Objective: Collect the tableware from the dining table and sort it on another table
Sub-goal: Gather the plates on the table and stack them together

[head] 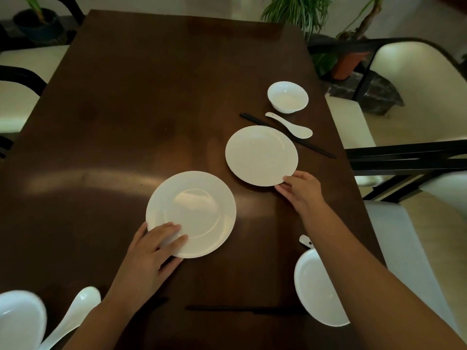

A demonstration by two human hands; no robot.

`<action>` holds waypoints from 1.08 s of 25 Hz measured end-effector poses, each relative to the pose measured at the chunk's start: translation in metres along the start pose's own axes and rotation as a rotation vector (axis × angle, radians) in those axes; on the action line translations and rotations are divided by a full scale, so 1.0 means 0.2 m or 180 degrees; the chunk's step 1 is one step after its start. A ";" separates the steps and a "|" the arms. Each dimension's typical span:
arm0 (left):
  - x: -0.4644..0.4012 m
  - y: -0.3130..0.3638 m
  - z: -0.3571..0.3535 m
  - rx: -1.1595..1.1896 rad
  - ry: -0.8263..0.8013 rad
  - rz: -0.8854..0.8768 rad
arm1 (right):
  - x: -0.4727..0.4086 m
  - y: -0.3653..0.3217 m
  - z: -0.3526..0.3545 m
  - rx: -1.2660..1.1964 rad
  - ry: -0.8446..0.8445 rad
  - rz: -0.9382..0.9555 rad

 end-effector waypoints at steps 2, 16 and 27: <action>0.01 -0.01 0.00 0.0023 0.0009 -0.0018 | 0.03 0.00 0.00 0.0015 -0.0041 0.0097; -0.06 -0.04 0.13 0.2912 0.0772 0.2751 | 0.48 0.12 -0.16 0.1154 -0.1590 0.0164; -0.06 -0.06 0.13 0.1656 0.0498 0.2769 | 0.47 0.24 -0.21 0.3733 -0.1271 0.1736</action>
Point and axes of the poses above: each hand's wrist, its own x-axis away from the middle knuckle, its own z-axis out of the back of the hand, y = z × x, the point moved 1 cm from there along -x, towards the middle knuckle, and after that the axes turned 6 degrees about z, right-handed, at the moved point
